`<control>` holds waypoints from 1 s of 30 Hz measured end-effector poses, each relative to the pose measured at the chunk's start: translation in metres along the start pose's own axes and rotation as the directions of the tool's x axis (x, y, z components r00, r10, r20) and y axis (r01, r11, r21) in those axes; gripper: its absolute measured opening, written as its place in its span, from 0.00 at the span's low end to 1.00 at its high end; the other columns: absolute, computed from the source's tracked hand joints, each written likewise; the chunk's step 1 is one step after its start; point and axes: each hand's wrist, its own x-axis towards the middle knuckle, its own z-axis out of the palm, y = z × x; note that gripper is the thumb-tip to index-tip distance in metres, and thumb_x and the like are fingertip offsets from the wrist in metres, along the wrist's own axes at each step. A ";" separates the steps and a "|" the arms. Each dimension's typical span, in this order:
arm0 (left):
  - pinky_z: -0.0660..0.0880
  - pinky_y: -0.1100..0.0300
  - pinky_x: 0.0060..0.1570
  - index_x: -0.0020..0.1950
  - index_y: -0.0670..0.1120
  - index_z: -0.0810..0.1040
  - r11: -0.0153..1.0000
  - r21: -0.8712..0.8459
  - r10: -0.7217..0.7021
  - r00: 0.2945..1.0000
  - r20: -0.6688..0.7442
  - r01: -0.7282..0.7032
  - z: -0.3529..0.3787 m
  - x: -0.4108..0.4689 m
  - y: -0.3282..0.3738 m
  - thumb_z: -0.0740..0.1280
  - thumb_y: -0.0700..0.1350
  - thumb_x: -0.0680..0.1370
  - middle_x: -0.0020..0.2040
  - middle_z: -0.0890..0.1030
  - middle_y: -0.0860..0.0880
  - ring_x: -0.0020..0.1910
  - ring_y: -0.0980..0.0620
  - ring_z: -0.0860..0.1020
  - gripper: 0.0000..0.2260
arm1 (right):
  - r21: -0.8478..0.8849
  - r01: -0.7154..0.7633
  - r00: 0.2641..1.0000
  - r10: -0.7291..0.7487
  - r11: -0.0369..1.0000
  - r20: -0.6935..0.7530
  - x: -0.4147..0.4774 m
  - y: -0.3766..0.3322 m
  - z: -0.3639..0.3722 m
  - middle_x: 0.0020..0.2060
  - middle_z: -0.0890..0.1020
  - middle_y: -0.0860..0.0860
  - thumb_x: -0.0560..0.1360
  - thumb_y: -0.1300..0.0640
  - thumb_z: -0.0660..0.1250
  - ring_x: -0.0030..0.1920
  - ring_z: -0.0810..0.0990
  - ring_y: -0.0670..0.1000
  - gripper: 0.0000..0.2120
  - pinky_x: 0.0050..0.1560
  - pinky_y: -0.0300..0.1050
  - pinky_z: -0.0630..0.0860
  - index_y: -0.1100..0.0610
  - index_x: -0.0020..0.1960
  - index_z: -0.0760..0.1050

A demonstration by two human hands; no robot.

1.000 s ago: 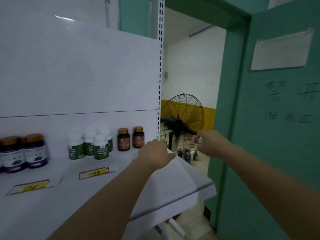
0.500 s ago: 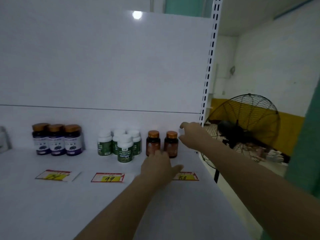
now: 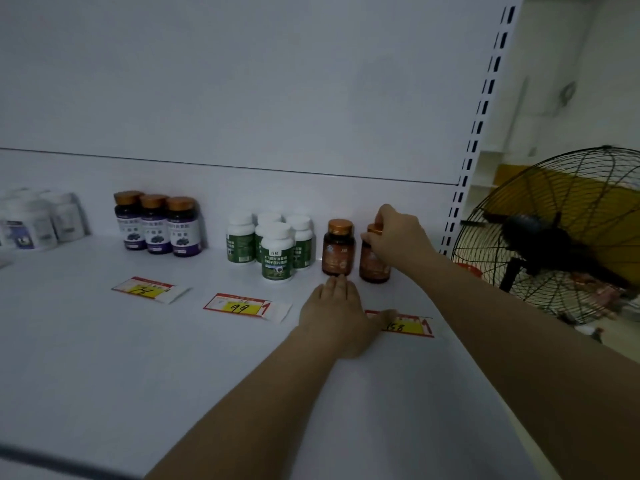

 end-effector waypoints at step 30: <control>0.70 0.50 0.66 0.48 0.53 0.83 0.224 -0.952 0.318 0.939 -0.134 -0.211 -0.049 -0.011 -0.047 0.72 0.38 0.72 0.53 0.84 0.48 0.58 0.49 0.79 0.10 | 0.889 0.031 1.000 -0.016 0.456 -0.027 -0.045 -0.013 -0.022 0.50 0.82 0.54 0.78 0.59 0.63 0.51 0.81 0.52 0.08 0.48 0.42 0.78 0.57 0.56 0.78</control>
